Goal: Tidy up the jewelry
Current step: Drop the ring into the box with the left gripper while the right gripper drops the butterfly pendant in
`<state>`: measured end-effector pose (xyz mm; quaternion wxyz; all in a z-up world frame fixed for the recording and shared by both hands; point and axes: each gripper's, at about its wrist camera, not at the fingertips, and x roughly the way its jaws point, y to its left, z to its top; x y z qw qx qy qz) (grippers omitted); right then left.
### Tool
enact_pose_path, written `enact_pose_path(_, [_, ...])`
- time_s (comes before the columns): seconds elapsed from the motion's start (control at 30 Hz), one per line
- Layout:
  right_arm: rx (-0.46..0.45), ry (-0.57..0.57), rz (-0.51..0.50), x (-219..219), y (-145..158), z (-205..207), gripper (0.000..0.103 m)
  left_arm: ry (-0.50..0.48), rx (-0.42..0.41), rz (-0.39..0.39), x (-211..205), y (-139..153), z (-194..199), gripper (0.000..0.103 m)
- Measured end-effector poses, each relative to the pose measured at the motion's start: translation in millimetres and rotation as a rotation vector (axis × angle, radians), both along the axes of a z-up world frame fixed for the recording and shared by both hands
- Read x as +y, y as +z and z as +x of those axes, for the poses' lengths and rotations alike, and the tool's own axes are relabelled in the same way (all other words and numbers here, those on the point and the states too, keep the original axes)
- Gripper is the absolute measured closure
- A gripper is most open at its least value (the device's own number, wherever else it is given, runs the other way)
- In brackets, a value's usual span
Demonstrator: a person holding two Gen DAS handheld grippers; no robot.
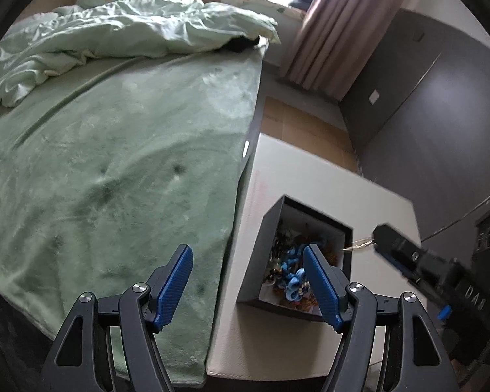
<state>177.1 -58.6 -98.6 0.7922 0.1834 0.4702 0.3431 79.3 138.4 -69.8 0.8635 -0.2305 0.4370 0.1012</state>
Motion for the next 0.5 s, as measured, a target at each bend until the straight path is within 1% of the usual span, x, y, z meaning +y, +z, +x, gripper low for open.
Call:
enact_pose_path(0.03, [0.003,0.014,-0.009,3.6,0.6,-0.9,0.048,0.002,-0.011,0.002,1.3,2.6,-2.6,0.024])
enact_pose_path(0.07, [0.003,0.020,-0.014,5.0,1.2,-1.8,0.034,0.002,-0.027,0.010,1.2,6.9,-5.2,0.020])
enact_pose_path(0.1, [-0.004,0.017,-0.018,3.3,2.4,-3.3,0.029,-0.002,-0.038,0.017,0.2,9.9,-6.8,0.015])
enact_pose_path(0.13, [-0.014,0.008,-0.026,0.6,4.5,-5.3,0.026,-0.007,-0.048,0.023,-1.2,12.8,-7.6,0.014])
enact_pose_path(0.33, [-0.048,-0.030,-0.075,-25.0,18.1,-18.1,0.025,-0.019,-0.126,0.026,-15.0,31.6,-17.2,0.014])
enact_pose_path(0.5, [-0.075,-0.062,-0.104,-49.5,30.7,-31.3,0.015,-0.030,-0.146,0.043,-28.8,38.2,-27.1,0.014])
